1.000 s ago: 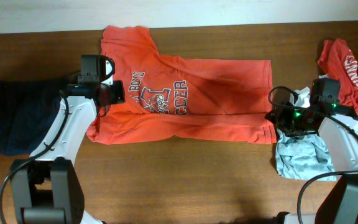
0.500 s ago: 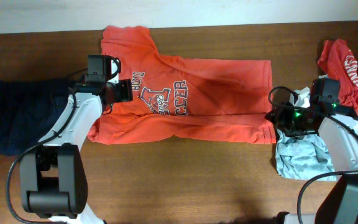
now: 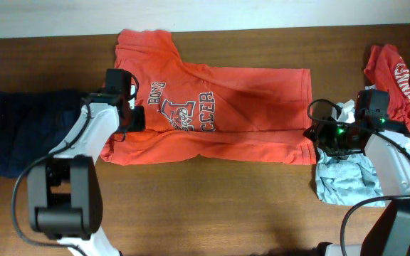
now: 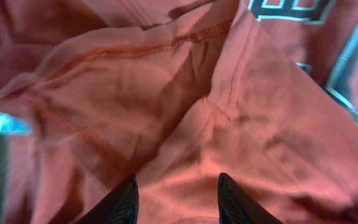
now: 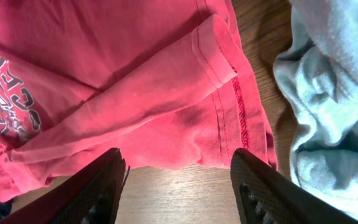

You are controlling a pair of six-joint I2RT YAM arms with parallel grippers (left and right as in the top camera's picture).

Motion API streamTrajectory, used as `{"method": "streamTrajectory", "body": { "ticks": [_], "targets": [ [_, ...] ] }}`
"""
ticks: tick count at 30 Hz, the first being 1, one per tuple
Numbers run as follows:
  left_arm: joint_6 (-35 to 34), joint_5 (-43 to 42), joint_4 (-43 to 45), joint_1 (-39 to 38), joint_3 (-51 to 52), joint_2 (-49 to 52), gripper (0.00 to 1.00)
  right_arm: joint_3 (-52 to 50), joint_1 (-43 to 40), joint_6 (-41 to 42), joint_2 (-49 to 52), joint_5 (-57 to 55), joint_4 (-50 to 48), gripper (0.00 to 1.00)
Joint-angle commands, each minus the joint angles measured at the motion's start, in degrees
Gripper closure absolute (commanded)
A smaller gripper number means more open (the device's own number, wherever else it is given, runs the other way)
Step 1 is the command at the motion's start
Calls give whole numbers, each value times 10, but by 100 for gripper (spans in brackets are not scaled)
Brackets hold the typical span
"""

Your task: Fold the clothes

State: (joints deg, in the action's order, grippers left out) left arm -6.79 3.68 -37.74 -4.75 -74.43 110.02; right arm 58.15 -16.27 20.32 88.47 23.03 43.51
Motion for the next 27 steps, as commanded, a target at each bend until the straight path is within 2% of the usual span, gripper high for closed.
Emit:
{"method": "streamTrajectory", "body": {
  "ticks": [1,4,6,7,10,14,21,22,24,27],
  "targets": [
    [14,-4,10,-1,-6,36,59,7,-2,-8,4,3,0,41],
    [14,-3,18,-1,-6,43,63,7,-2,-8,4,3,0,41],
    [14,-3,24,-1,-10,41,75,7,-2,-8,4,3,-1,41],
    [21,-4,17,-1,-20,40,87,7,-2,-8,4,3,-3,41],
    [26,-3,-21,-4,-60,36,100,7,-2,-8,4,3,-5,41],
    [37,7,-56,-7,-127,35,100,7,-2,-8,4,3,-5,41],
    [56,4,-21,-13,-165,35,100,7,-2,-8,4,3,-5,41],
    [56,4,-19,-15,-165,35,98,7,-2,-8,4,3,-5,41],
    [56,4,-18,-16,-165,35,87,7,-2,-8,4,3,-5,41],
    [56,5,-20,-16,-165,35,55,7,-2,-8,4,3,-5,41]
  ]
}}
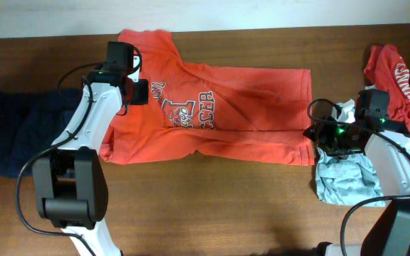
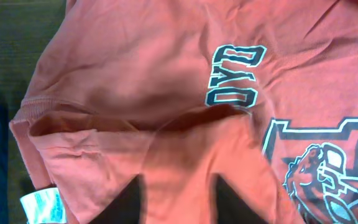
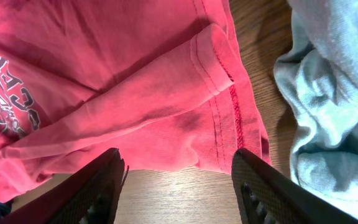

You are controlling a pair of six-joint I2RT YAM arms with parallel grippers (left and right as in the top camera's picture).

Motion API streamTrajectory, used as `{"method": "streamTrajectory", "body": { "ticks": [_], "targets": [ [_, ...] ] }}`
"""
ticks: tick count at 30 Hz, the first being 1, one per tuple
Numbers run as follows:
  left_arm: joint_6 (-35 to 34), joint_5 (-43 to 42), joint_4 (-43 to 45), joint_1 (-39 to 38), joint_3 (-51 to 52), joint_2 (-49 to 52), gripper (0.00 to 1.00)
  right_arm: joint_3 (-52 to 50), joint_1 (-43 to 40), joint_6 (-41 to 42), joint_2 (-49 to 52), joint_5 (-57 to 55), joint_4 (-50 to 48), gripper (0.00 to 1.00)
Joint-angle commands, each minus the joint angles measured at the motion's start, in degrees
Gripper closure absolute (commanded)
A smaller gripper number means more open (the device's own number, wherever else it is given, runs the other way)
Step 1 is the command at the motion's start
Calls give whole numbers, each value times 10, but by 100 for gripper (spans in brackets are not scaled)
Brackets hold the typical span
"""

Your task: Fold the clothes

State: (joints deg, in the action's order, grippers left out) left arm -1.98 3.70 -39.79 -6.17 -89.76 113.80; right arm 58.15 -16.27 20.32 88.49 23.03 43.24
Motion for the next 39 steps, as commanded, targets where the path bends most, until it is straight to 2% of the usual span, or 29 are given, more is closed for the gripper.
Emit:
{"method": "streamTrajectory", "body": {
  "ticks": [1,3,5,6,7,9,11,15,21,24,28,31,39],
  "targets": [
    [8,4,-6,-2,-12,-2,36,7,-2,-8,4,3,-2,41],
    [7,2,-32,-2,-12,-3,27,7,-2,-11,4,3,-2,41],
    [7,-8,-67,-2,-12,-3,28,7,-2,-20,4,3,3,41],
    [4,-14,-108,-2,-12,-3,36,7,0,-19,4,3,15,41],
    [0,-14,-128,-2,-12,-2,39,7,2,-21,4,3,20,41],
    [-21,-13,-174,-2,-11,-2,44,6,13,-28,4,3,36,42],
    [-38,-14,-194,-2,-7,-2,45,6,25,-36,4,2,57,42],
    [-38,-14,-141,-1,60,-2,44,-5,54,-33,5,-68,88,42],
    [-57,-13,-73,-1,151,-2,44,-18,58,-17,54,-86,-14,42],
    [-57,-7,-73,-1,160,-2,44,-18,58,-14,95,-40,-23,53],
    [-57,2,-67,-1,160,-2,43,-18,58,-14,135,-5,-52,54],
    [-57,2,-67,-1,160,-2,43,-18,58,-14,144,-5,-84,67],
    [-57,2,-69,-1,160,-2,43,36,57,-14,141,21,-114,68]
  ]
}}
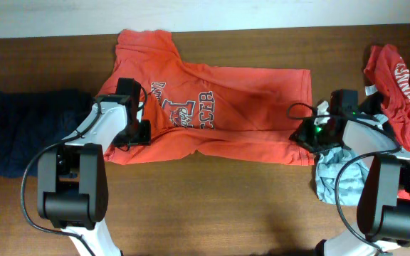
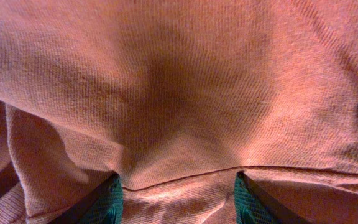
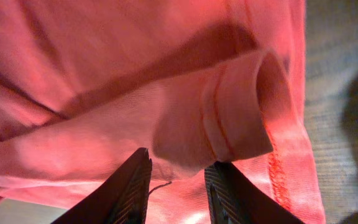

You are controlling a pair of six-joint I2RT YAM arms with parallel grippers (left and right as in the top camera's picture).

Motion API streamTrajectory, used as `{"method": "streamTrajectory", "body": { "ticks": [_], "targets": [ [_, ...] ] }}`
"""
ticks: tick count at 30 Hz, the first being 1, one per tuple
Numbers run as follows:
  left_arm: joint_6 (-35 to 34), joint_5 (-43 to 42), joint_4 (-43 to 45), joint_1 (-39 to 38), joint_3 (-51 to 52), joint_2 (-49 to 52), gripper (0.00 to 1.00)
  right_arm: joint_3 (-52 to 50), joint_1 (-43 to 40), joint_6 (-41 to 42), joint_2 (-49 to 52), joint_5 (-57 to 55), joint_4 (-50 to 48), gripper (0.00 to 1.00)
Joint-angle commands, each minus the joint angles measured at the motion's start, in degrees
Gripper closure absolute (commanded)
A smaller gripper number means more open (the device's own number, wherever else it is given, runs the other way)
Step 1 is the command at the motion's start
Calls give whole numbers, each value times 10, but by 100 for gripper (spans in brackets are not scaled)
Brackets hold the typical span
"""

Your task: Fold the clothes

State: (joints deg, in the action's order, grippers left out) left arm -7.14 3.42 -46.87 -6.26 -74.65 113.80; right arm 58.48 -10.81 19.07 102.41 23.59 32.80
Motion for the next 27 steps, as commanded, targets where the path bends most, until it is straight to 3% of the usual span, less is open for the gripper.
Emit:
{"method": "streamTrajectory", "body": {
  "ticks": [1,6,9,13,18,27],
  "targets": [
    [-5,5,2,0,9,-2,43,34,2,-2,2,15,-18,68],
    [-5,5,2,0,9,-2,42,35,2,-2,2,15,-130,68],
    [-5,5,2,0,9,-2,39,35,2,-2,2,15,-149,66],
    [-5,10,2,0,9,-2,33,36,-9,-9,-3,19,-106,49],
    [-3,48,2,0,9,-2,28,37,-24,-62,-41,100,-54,46],
    [-27,120,5,0,9,-2,28,36,-9,-72,-61,103,11,46]
  ]
}}
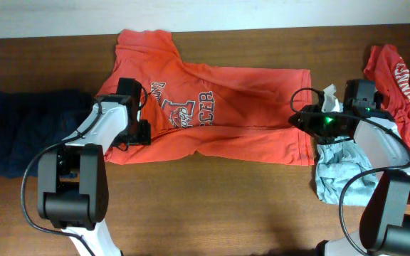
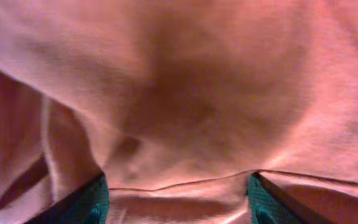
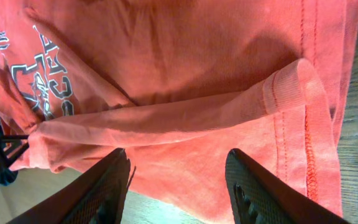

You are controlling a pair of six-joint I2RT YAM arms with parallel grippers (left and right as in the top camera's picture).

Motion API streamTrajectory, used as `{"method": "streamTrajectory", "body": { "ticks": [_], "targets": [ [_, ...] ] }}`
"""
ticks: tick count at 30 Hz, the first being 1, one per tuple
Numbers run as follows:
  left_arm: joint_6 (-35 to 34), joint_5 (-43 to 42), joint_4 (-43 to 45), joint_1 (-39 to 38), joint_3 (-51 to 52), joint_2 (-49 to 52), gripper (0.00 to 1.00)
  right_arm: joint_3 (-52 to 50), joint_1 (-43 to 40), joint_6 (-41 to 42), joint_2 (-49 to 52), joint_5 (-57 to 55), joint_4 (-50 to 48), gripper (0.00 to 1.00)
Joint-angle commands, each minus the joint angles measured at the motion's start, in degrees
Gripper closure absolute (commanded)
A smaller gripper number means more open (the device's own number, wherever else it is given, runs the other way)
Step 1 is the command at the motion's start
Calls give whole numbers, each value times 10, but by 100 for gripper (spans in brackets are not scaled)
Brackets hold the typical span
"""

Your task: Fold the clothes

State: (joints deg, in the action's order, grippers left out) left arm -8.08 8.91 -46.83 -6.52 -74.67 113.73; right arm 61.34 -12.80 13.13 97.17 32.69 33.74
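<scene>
A red T-shirt (image 1: 248,107) with a printed chest lies spread across the table, its bottom hem to the right. My left gripper (image 1: 135,129) is pressed down on the shirt's left side; its teal fingers (image 2: 95,200) stand wide apart with red cloth bunched between them, open (image 2: 178,202). My right gripper (image 1: 301,119) hovers open (image 3: 178,186) over the shirt's right end, apart from the cloth. Ahead of it lies a rolled fold of the hem (image 3: 291,87).
A dark navy garment (image 1: 27,131) lies at the left. A pale blue garment (image 1: 344,178) sits under the right arm, a second red garment (image 1: 397,67) at the far right. Bare wood (image 1: 212,206) runs along the front.
My right gripper was close down with narrow jaws around the rolled hem fold; now it stands back from it and wide open. The left gripper stays pressed on the shirt's left side.
First my left gripper was low on the shirt's left sleeve and the right stood open by the lower right hem. Then the left was higher, near the collar. Later it was pressed on the lower left and the right was at the hem fold, from which it now stands clear.
</scene>
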Motion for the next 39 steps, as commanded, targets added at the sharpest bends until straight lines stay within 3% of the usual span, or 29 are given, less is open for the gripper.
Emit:
{"method": "streamTrajectory", "body": {
  "ticks": [1,4,5,8,9,14,19,23,29,32,35,39],
  "targets": [
    [-17,65,6,3,9,-2,28,7,15,-12,-7,11,10,46],
    [-17,65,5,3,9,-2,28,7,41,-3,7,-41,37,51],
    [-17,66,6,3,9,-2,28,7,48,11,12,-65,28,58],
    [-17,65,5,3,9,-2,28,7,70,67,38,-90,5,94],
    [-17,65,4,3,9,-2,28,7,81,72,54,-90,-3,96],
    [-17,65,3,3,9,-2,28,7,118,66,102,-90,-28,96],
    [-17,65,3,3,9,-2,28,7,126,56,114,-96,-137,96],
    [-17,65,3,3,9,-2,27,9,107,99,113,-123,-202,96],
    [-17,65,6,3,9,-2,28,20,90,83,89,90,-179,96],
    [-17,63,12,3,3,-2,35,20,106,45,74,144,-143,96],
    [-17,43,7,3,-25,-9,37,20,145,-25,71,130,-97,96],
    [-17,25,-10,2,-64,-34,36,20,195,-43,71,-3,-59,96]
  ]
}}
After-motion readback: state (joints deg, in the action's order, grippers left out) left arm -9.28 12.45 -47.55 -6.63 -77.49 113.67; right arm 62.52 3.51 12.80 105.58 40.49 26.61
